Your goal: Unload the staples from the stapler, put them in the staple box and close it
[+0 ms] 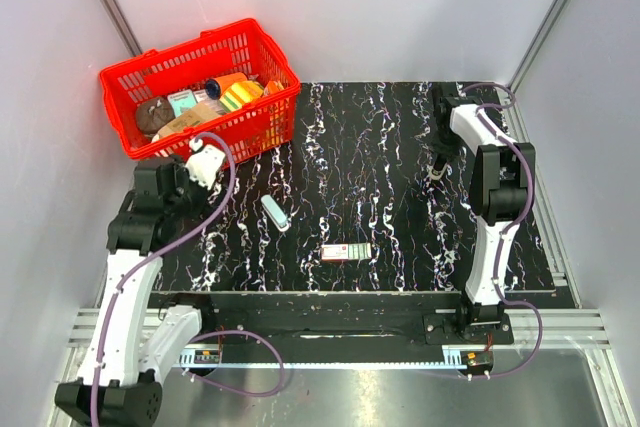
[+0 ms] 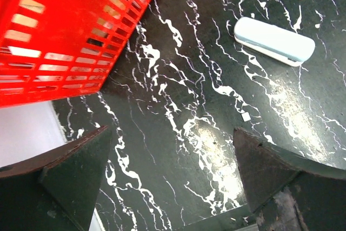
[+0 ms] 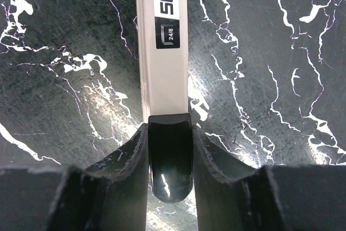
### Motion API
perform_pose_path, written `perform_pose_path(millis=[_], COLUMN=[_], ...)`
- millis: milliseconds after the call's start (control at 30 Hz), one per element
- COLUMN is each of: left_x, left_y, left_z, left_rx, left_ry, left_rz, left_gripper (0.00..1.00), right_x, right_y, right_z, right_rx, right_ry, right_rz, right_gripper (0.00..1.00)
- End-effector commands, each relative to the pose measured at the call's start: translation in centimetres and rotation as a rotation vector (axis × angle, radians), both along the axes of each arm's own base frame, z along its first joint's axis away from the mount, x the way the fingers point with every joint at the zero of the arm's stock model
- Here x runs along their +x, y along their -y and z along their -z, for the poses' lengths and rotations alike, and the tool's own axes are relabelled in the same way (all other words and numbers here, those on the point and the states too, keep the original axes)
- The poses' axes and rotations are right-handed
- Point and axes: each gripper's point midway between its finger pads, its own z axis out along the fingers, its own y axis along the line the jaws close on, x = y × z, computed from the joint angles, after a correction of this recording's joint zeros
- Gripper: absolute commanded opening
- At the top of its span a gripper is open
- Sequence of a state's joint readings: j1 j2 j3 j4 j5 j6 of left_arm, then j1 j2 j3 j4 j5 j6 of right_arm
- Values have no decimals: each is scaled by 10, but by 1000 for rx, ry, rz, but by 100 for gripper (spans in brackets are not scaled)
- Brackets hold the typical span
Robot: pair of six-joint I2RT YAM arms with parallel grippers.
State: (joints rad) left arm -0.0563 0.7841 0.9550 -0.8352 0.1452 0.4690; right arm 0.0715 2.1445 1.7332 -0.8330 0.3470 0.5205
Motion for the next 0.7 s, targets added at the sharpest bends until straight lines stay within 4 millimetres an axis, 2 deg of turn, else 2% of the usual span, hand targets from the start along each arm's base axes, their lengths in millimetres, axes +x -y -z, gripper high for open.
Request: perform_pose_path(millis=[0,100,133,233,300,400,533,633,667], left_x=[12,14,16,20,23,26,26,29,28], left_y=[11,29,38,62,79,102,131,148,155], left_z=[-8,-7,-5,-2,-2,1,9,21,24], left_rx=[-56,-138,-173,-288,-345,-393,-418,-435,-445], left_ry=[-21,-60,-84,-133,-157,-173,-202,-242,-257], left_rz=[22,74,104,166,207,264,334,355,370], left_gripper=[99,99,99,98,97,99,99,99,99], right_x=[6,1,-2,-11,-21,-36,-54,-67,-69], right_y=[-8,-33,-43,-93,-137,-187,-240,-269,-278], right_z=[-7,-16,-19,-37,-48,-68,-84,-92,-101], right_rx=[49,122,135,168,214,311,428,476,509], right_ry=[44,82,95,148,187,265,342,364,395], right_rz=[-13,-46,-65,-155,-229,-293,-324,-353,-360], right_gripper=[15,0,0,0,0,0,0,0,0])
